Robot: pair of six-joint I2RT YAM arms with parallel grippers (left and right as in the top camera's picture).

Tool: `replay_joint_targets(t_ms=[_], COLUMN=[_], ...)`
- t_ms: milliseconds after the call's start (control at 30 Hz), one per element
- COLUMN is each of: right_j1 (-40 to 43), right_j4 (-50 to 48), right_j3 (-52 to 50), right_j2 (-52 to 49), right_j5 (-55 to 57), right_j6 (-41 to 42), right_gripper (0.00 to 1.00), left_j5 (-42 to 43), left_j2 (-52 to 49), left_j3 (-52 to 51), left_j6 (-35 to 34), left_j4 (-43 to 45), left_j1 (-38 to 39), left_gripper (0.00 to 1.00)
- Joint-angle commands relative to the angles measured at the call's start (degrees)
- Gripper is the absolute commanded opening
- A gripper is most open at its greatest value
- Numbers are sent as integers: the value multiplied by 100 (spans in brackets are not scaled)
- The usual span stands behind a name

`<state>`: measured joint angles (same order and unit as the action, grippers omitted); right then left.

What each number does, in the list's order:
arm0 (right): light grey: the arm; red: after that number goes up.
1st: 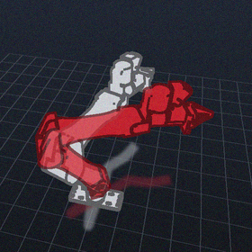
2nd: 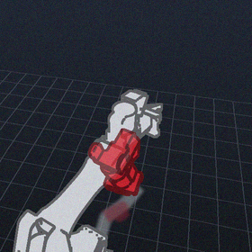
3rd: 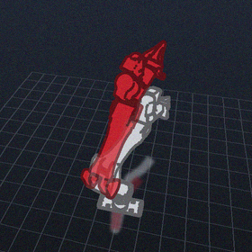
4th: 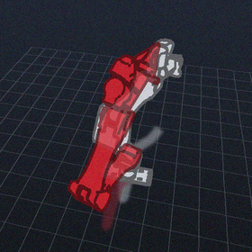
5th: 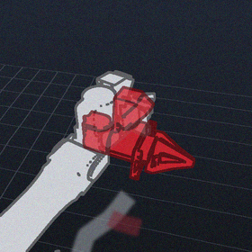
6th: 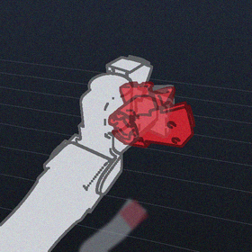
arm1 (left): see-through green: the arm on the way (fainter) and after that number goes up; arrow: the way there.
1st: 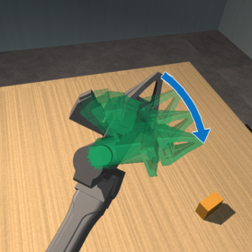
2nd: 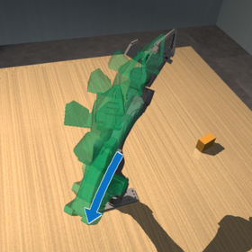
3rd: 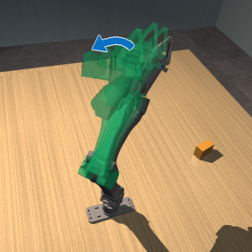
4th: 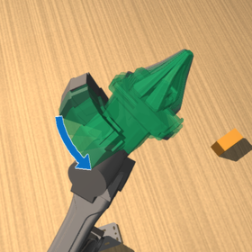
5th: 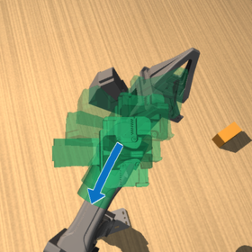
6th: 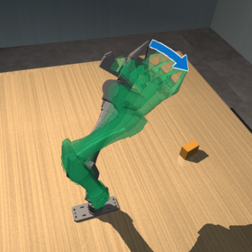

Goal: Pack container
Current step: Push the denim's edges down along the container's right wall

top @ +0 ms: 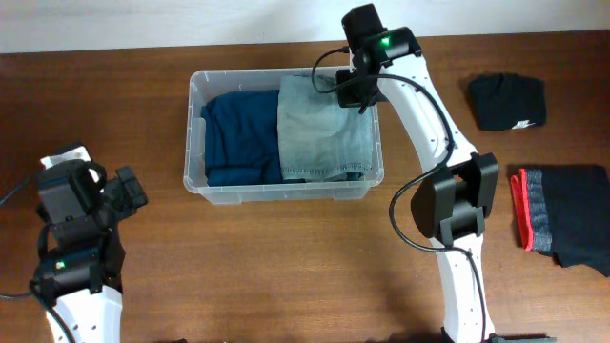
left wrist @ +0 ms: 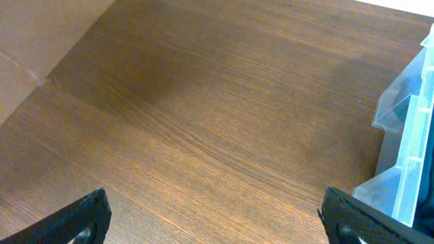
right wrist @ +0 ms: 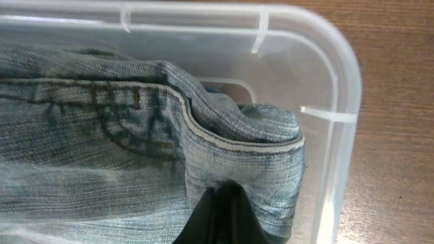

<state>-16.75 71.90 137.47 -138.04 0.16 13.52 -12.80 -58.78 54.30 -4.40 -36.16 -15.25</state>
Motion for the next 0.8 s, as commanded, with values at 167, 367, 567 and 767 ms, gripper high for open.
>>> replay_joint_targets(t_ms=[167,367,567,767], right_j1=[-9,-11,-13,-59], right_j4=[474,931,1602,2363], right_j3=[-105,247,323,321], right_j2=[-109,450,815,813], right_j5=[50,48,-7,-275], right_j6=[-4,-2,0,-2], right_gripper=[4,4,4,4], left_j5=[39,39,39,39], left_j2=[-4,-4,-4,-4], left_j3=[-15,-15,-15,-15], left_j6=[-74,-74,-74,-74], left_j4=[11,11,11,11], left_j1=[-31,-31,-31,-31], left_gripper=[100,99,99,99])
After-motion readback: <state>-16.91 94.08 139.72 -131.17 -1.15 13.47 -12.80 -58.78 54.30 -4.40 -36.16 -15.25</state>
